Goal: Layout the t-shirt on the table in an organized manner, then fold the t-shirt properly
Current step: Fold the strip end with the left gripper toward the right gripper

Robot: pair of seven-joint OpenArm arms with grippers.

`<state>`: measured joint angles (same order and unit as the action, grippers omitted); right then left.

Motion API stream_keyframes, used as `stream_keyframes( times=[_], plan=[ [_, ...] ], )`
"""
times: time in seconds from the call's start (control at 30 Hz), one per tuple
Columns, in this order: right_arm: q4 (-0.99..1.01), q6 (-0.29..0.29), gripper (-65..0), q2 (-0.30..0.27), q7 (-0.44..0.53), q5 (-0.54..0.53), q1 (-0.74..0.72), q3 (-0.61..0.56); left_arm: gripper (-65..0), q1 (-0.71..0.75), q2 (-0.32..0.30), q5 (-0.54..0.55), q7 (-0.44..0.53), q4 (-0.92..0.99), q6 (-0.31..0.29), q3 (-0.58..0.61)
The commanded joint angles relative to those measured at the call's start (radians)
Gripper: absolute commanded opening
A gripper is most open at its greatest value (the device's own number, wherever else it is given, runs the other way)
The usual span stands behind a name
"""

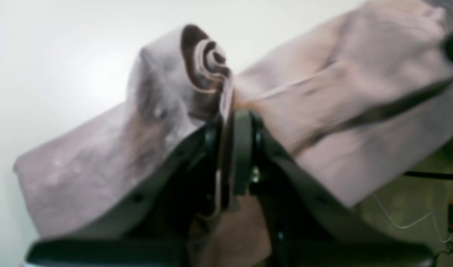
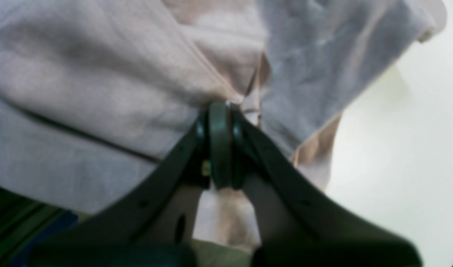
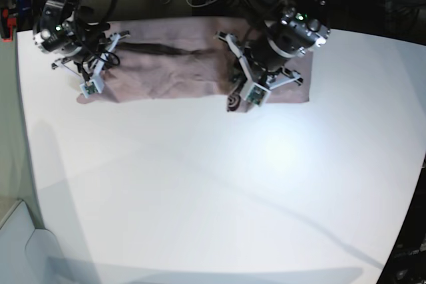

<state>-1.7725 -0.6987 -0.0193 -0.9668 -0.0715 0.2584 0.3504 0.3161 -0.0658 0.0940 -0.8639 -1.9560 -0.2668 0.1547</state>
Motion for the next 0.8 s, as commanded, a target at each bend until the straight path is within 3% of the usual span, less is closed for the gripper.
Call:
stream_keyframes(
  times=[0.0,0.27,0.77],
  plan=[
    [-0.003,0.001,-65.0,-0.003,-0.013,0.006,0.000,-0.001,-65.0,-0.011,0.004,0.010,0.018,-0.016,0.018,0.024],
    [-0.003,0.001,-65.0,-0.003,-0.014,0.006,0.000,-0.001,-65.0,-0.036,-0.007,0.010,0.016,0.027,0.111,0.161],
    [-0.003,0.001,-65.0,-0.003,-0.014,0.006,0.000,-0.001,-64.0,-0.056,-0.035,0.010,0.005,0.108,0.131,0.231]
  ],
)
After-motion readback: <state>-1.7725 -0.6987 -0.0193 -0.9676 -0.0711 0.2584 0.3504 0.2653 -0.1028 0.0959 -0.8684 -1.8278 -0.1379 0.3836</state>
